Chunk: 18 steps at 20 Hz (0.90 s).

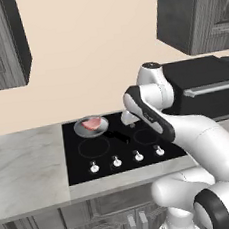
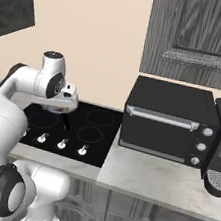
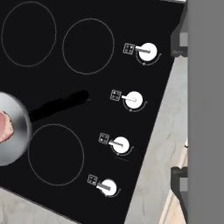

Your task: Pick up the pan with the steak in it and place it on the dining table. Then place the steak on the plate.

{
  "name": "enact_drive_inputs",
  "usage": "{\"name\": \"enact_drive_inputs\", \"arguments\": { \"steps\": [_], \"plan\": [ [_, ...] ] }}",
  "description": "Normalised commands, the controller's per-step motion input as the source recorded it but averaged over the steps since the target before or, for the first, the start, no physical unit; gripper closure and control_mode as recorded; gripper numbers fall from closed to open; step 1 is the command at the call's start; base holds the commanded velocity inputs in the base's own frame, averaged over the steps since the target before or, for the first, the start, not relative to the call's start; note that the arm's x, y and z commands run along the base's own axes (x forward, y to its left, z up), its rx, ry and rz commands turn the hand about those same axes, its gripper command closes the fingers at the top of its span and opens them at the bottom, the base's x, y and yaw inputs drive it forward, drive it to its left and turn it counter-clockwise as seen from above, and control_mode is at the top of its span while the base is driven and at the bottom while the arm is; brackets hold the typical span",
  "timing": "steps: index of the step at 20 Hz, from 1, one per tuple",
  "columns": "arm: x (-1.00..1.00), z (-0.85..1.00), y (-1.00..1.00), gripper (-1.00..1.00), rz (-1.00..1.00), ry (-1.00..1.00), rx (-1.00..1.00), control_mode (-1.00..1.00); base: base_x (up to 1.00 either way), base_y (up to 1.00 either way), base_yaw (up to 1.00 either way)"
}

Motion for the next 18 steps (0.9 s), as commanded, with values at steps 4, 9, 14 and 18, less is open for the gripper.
{"name": "enact_drive_inputs", "arguments": {
  "steps": [4,9,14,18],
  "plan": [
    [0.26,-0.46,0.00,-1.00,0.10,0.01,0.00,-1.00,0.00,0.00,0.00],
    [0.44,-0.43,0.05,-1.00,0.08,0.00,0.00,-1.00,0.00,0.00,0.00],
    [0.56,-0.43,0.10,-1.00,0.07,0.01,0.00,-1.00,0.00,0.00,0.00],
    [0.50,-0.41,0.16,-1.00,0.06,0.05,0.00,-1.00,0.00,0.00,0.00]
  ]
}}
